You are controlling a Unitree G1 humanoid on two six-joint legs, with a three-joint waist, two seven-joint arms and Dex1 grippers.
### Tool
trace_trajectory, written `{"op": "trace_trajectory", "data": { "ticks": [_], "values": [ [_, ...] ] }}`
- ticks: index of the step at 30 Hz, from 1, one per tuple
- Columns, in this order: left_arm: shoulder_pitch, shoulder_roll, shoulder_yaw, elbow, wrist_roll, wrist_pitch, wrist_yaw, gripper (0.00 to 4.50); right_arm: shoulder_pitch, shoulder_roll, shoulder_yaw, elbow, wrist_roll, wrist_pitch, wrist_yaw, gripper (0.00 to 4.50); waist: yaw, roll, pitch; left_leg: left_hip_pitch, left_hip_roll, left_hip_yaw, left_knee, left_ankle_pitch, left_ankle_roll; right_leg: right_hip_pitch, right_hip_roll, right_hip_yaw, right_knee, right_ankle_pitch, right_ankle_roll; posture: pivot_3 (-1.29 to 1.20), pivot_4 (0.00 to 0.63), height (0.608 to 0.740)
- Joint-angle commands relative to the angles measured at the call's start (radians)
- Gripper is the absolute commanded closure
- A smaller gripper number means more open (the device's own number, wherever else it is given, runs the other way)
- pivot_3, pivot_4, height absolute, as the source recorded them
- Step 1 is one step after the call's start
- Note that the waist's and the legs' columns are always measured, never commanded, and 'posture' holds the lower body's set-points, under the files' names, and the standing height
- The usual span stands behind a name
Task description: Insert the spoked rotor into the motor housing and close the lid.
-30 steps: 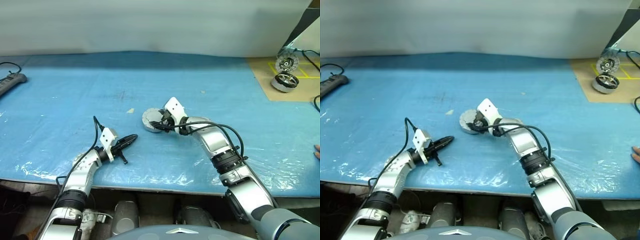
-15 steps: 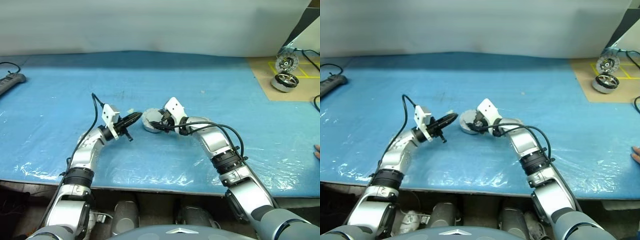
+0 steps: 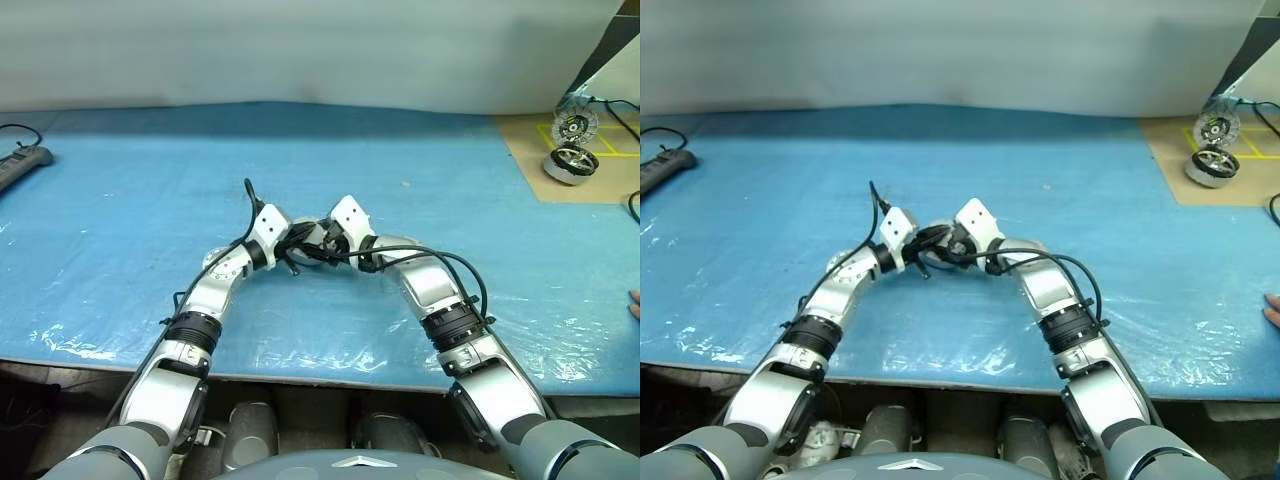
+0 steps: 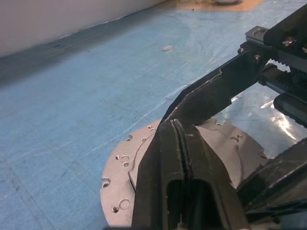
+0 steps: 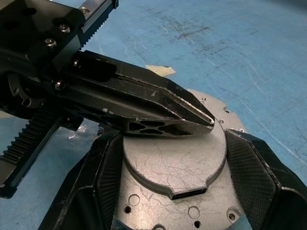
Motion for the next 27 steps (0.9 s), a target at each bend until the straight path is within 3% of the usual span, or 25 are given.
{"op": "trace_trajectory", "data": {
  "ticks": [1,3,7,8,14,18,23,27],
  "values": [
    [0.016,0.033,-0.017,0.028,0.040,0.006,0.001,4.50,0.083,-0.028,0.013,0.076,-0.038,0.066,-0.027,1.55,0.002,-0.001,-0.001,0.000,0.000,0.000,0.000,0.000,0.000,0.000,0.000,0.000,0.000,0.000,0.000,0.00,0.150,0.740],
    [0.016,0.038,-0.019,0.028,0.042,0.010,-0.001,4.50,0.087,-0.028,-0.001,0.066,-0.024,0.055,-0.023,1.55,0.005,-0.001,-0.002,0.000,0.000,0.000,-0.001,0.000,0.000,0.000,0.000,0.000,0.000,0.000,0.000,0.00,0.150,0.740],
    [0.019,0.034,-0.014,0.006,0.019,0.034,-0.016,4.50,0.094,-0.034,-0.024,0.013,0.010,0.037,0.014,0.19,0.011,-0.002,-0.004,0.000,-0.001,0.000,-0.002,0.000,0.000,0.000,0.000,0.000,-0.002,0.000,0.001,0.00,0.150,0.740],
    [0.019,0.032,-0.011,0.002,0.016,0.040,-0.016,4.50,0.093,-0.037,-0.023,0.000,-0.001,0.033,0.004,0.04,0.011,-0.003,-0.004,0.000,-0.001,0.000,-0.002,0.000,0.000,0.000,0.000,0.000,-0.002,0.000,0.001,0.00,0.150,0.740],
    [0.008,0.008,0.001,-0.021,0.001,0.027,0.000,4.50,0.071,-0.079,-0.060,-0.097,0.029,-0.002,0.050,0.04,0.010,-0.003,-0.003,-0.005,0.000,0.000,-0.003,0.000,0.000,-0.005,0.000,0.000,-0.002,0.000,-0.001,0.00,0.150,0.740],
    [0.009,0.009,-0.006,-0.022,0.002,0.022,-0.009,4.50,0.043,-0.080,-0.153,-0.192,0.154,0.043,0.098,0.04,0.010,-0.005,-0.001,-0.013,-0.001,0.000,-0.003,0.000,0.000,-0.012,0.000,0.000,-0.002,0.004,-0.006,0.00,0.150,0.740],
    [0.017,0.015,-0.006,-0.029,0.000,0.029,-0.016,4.50,0.032,-0.123,-0.258,-0.312,0.297,0.197,0.130,0.04,0.010,-0.006,0.000,-0.022,-0.001,0.000,-0.002,0.002,0.003,-0.020,0.000,-0.001,0.000,0.005,-0.005,0.00,0.150,0.740],
    [0.026,0.021,-0.002,-0.035,0.001,0.031,-0.012,4.50,0.073,-0.101,-0.407,-0.320,0.495,0.457,0.073,0.04,0.012,-0.006,0.000,-0.021,0.000,0.000,-0.002,0.001,0.002,-0.019,0.000,-0.002,0.000,0.004,-0.007,0.00,0.150,0.740]
  ]
}}
